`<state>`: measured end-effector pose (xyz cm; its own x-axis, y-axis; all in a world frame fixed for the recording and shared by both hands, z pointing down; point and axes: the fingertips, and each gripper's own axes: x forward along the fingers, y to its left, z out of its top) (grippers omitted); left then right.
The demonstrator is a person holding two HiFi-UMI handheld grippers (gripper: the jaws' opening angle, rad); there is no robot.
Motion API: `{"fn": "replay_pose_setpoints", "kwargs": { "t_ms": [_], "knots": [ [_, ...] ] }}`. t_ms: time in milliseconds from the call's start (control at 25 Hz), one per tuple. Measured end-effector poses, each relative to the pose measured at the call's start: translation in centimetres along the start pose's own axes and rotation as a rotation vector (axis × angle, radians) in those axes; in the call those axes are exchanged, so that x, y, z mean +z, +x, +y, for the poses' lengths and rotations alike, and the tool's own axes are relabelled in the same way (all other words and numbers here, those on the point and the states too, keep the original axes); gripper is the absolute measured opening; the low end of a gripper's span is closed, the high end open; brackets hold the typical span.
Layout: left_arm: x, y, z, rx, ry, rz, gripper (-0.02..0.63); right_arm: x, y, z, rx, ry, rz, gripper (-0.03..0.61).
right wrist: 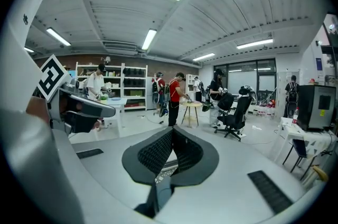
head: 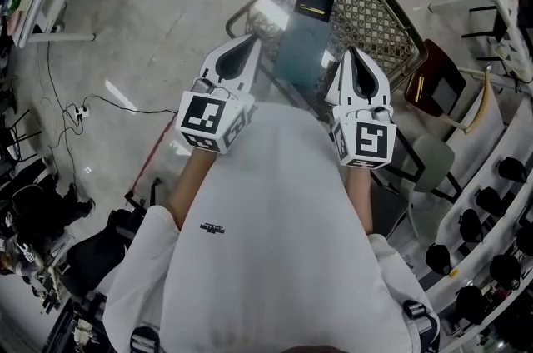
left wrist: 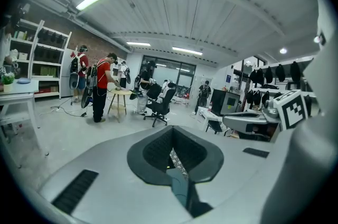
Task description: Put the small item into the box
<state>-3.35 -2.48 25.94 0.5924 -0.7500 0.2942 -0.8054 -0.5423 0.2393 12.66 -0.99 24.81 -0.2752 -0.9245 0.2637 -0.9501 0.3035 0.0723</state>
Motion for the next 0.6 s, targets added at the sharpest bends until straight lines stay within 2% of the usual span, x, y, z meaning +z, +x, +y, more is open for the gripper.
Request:
{"fn": "replay_pose_setpoints", "kwargs": {
  "t_ms": [600],
  "knots": [
    [-0.45,-0.37,0.52,0.007,0.005,0.017,0.003,-0.75,-0.03,0.53,-0.007,0.022,0.009,-0.002]
  ]
}}
